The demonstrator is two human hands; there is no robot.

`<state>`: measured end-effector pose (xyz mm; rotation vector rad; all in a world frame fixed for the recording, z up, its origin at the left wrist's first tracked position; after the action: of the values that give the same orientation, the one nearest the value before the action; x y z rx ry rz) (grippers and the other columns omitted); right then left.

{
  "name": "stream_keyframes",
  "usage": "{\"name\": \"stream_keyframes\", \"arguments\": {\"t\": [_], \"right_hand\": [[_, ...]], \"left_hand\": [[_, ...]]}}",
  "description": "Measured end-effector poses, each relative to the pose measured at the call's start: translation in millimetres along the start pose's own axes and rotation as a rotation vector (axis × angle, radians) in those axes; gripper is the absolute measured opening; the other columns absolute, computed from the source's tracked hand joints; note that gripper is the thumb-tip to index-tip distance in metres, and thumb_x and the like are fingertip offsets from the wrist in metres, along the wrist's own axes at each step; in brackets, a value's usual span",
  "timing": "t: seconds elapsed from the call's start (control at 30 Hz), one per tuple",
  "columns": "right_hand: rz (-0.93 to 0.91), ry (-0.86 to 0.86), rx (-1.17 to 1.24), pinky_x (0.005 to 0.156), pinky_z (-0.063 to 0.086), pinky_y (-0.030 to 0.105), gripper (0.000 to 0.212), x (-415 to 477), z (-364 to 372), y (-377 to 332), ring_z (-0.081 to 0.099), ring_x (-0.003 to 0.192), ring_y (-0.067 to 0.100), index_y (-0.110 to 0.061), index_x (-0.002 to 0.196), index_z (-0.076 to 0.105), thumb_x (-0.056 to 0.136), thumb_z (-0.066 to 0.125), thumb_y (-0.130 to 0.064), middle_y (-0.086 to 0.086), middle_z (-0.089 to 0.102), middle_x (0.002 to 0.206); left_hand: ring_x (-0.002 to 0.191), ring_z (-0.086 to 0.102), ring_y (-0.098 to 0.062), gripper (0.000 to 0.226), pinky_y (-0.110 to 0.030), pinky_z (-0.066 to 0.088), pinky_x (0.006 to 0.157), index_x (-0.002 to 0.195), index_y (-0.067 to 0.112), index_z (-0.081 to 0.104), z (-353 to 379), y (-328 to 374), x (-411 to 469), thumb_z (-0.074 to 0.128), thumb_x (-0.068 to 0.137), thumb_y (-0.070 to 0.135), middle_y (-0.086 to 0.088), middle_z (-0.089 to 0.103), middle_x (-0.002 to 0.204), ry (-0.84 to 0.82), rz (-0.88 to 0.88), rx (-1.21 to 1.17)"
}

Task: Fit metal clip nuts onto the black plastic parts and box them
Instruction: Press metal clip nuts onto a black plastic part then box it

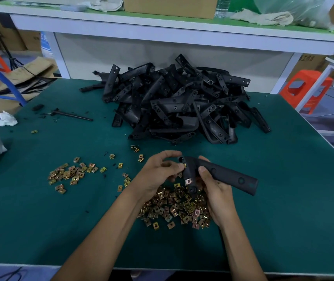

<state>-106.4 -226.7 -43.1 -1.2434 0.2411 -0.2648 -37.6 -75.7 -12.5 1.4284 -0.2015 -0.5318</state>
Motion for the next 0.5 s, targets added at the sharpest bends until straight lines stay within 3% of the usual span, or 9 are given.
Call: {"name": "stream_keyframes", "arguments": {"t": [0.23, 0.33, 0.4, 0.5], "right_hand": [[-0.064, 0.058, -0.066, 0.114, 0.042, 0.045, 0.042, -1.9, 3.2, -12.1, 0.061, 0.127, 0.012, -0.035, 0.125, 0.071, 0.084, 0.075, -0.044, -0.008, 0.068, 0.132], [-0.029, 0.104, 0.015, 0.114, 0.043, 0.043, 0.037, -5.7, 4.6, -15.6, 0.061, 0.127, 0.014, -0.027, 0.125, 0.07, 0.089, 0.076, -0.033, -0.006, 0.069, 0.131], [-0.017, 0.151, 0.131, 0.113, 0.045, 0.042, 0.032, -11.8, -0.9, -19.8, 0.061, 0.127, 0.02, -0.018, 0.126, 0.069, 0.094, 0.071, -0.02, 0.002, 0.07, 0.13], [-0.041, 0.254, 0.319, 0.109, 0.047, 0.037, 0.03, -30.5, -31.0, -28.1, 0.062, 0.124, 0.024, -0.01, 0.123, 0.071, 0.093, 0.069, -0.013, 0.009, 0.07, 0.128]], "left_hand": [[0.063, 0.059, -0.006, 0.019, -0.017, 0.046, 0.058, 0.109, 0.02, 0.071, -6.6, 2.8, -3.2, 0.073, 0.091, 0.016, 0.007, 0.067, 0.069, 0.106, 0.058, 0.024], [0.071, 0.068, -0.005, 0.015, -0.015, 0.051, 0.06, 0.102, 0.026, 0.075, -8.2, 2.5, 0.2, 0.075, 0.088, 0.023, 0.007, 0.076, 0.082, 0.117, 0.123, 0.006], [0.078, 0.072, -0.006, 0.028, -0.02, 0.054, 0.065, 0.104, 0.03, 0.076, -1.6, 1.6, 5.2, 0.08, 0.078, 0.041, 0.005, 0.078, 0.091, 0.074, 0.159, 0.055], [0.086, 0.076, -0.011, 0.057, -0.035, 0.058, 0.074, 0.12, 0.042, 0.068, 0.8, -16.4, 13.8, 0.075, 0.072, 0.072, 0.009, 0.077, 0.101, 0.028, 0.085, 0.324]]}}
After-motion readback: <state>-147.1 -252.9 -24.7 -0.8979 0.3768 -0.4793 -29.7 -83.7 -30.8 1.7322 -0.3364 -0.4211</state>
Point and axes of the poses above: each hand's wrist, its own x-axis towards the middle knuckle, its own z-axis out of the palm, y = z × x, the point moved 9 cm from there along x, towards the middle knuckle
